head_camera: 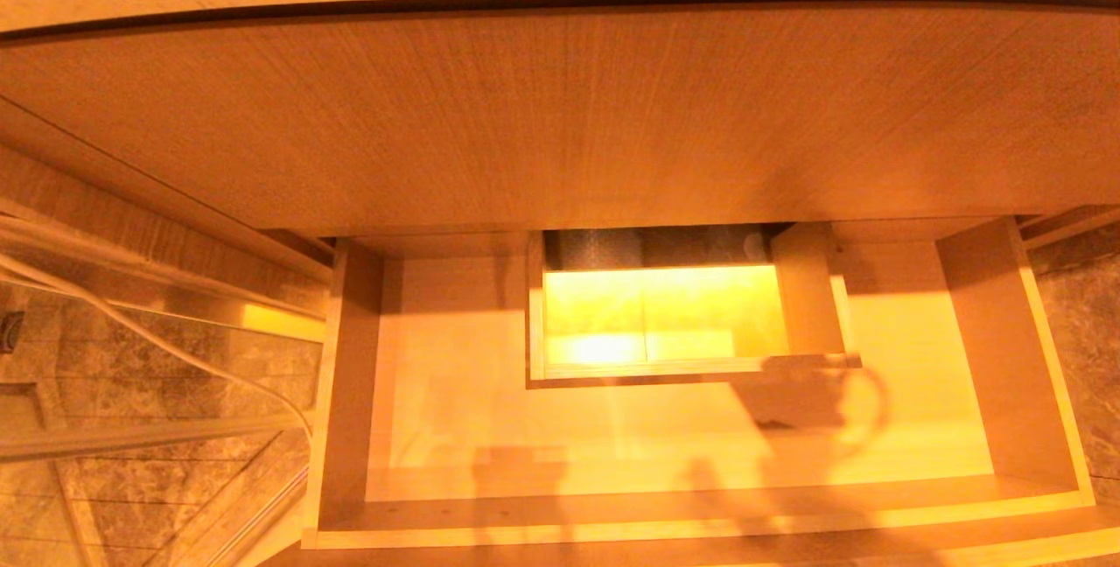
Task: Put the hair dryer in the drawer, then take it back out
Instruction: Pick up the hairdryer, then put it into the drawer
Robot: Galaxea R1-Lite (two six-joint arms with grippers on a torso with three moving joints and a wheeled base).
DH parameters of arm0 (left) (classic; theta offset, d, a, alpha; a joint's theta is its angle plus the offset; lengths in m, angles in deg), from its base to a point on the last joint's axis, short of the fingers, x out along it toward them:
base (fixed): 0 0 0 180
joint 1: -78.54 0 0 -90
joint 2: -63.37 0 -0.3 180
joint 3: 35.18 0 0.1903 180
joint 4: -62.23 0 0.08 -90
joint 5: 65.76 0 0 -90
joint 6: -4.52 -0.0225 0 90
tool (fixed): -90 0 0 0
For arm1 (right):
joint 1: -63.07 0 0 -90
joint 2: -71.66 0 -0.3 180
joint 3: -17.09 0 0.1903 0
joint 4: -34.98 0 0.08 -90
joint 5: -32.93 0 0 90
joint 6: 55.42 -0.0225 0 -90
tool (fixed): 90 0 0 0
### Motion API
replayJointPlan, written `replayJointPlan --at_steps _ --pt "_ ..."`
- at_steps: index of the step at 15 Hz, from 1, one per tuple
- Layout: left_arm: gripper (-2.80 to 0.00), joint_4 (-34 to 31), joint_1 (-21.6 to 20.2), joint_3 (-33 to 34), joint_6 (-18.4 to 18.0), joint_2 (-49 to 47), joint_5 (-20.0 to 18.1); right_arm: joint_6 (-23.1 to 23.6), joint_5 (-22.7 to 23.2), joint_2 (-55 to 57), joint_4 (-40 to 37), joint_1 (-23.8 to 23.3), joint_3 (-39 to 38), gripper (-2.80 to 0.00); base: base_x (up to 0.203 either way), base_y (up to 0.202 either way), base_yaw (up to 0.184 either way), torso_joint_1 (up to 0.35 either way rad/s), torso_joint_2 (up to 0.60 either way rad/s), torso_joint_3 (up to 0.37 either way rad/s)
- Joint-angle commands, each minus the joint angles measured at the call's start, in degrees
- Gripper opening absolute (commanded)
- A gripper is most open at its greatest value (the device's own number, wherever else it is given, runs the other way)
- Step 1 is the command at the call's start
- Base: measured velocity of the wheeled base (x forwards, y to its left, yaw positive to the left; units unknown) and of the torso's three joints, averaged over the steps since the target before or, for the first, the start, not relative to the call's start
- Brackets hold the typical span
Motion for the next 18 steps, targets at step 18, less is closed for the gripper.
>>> replayJointPlan --at_steps 18 --pt "-2.80 0.0 0.0 0.0 0.0 0.0 0.0 1.2 -8.3 -17.2 -5.9 -0.6 -34.6 -2.80 0.000 0.000 0.000 0.000 0.00 0.000"
